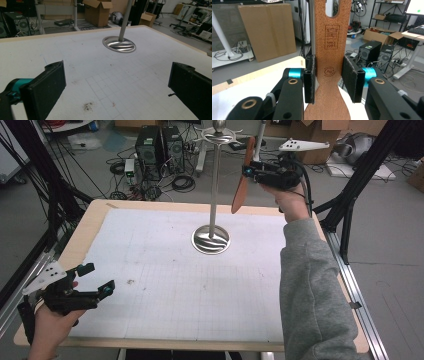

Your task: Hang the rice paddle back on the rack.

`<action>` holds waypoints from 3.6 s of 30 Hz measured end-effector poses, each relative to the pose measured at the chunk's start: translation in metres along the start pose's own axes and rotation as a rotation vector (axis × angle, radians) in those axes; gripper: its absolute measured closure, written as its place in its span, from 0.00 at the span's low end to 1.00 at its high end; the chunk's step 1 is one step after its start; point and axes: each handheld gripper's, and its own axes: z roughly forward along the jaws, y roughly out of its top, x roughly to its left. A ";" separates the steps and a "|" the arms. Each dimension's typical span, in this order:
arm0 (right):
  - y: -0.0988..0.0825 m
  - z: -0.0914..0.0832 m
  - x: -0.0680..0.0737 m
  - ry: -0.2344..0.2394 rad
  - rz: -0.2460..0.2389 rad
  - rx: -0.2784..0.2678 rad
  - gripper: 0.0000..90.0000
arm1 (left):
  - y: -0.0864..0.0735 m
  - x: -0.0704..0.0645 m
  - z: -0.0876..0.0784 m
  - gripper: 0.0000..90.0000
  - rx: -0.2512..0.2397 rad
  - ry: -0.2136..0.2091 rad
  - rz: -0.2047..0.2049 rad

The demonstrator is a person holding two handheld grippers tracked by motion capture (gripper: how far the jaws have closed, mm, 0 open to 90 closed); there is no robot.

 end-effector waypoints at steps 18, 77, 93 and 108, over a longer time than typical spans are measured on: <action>0.002 0.010 0.002 0.005 0.003 0.002 0.72 | 0.001 0.000 -0.002 0.02 -0.007 0.000 0.001; -0.002 0.027 0.008 -0.006 -0.027 0.003 0.59 | -0.003 0.005 0.000 0.02 0.011 0.020 -0.009; -0.015 0.023 0.012 -0.044 -0.022 0.025 0.16 | -0.004 0.004 0.009 0.02 0.019 0.004 -0.011; -0.037 0.002 0.013 -0.031 0.000 0.018 0.16 | 0.012 0.001 0.030 0.02 -0.022 -0.075 -0.009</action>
